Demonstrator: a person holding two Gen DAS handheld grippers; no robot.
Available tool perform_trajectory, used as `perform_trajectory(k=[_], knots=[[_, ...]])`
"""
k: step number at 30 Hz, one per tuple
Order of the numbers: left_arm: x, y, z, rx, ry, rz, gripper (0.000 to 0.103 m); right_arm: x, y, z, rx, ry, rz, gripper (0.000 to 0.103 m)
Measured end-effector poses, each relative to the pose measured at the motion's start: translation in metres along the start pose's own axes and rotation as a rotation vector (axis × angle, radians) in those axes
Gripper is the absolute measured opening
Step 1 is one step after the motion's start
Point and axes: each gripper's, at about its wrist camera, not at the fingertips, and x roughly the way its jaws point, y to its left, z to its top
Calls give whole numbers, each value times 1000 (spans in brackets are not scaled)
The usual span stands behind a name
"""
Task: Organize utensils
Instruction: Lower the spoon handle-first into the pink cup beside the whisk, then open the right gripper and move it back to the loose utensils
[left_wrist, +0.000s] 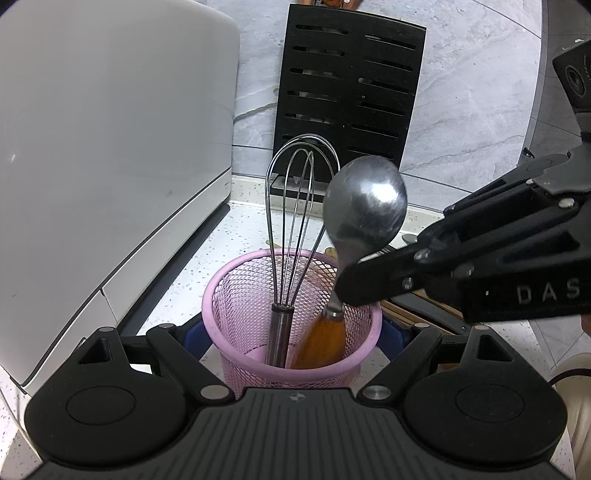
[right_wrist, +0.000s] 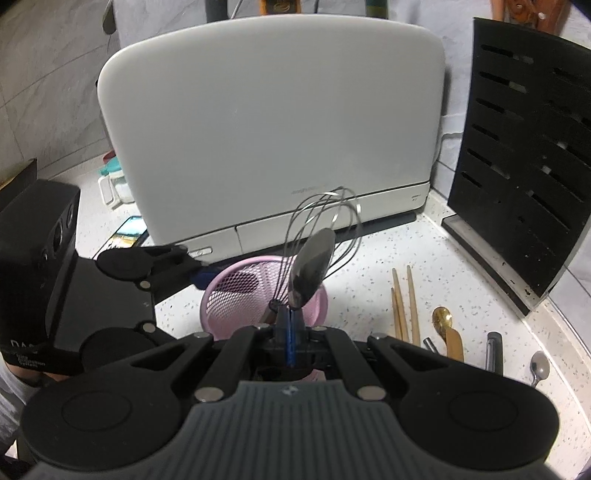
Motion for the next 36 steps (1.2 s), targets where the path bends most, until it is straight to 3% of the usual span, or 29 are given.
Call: perform_trajectory(k=[13,22,24,28,36], knots=[[0,-2,-1,2,0,-4,101,5,-3,6,63,50,3,0],[1,-4,0,1,0,-2,101,-3,-5,7,97,35,-21,0],[0,-5,-1,1,0,-2,101,-6,-4,7,96,33,-37,7],[0,-5,-1,1,0,-2,101,-10,-10,5,108,34,-49,7],[1,-4,-1,1,1,-2,101,-30,-22,1,128,1,-86,21]])
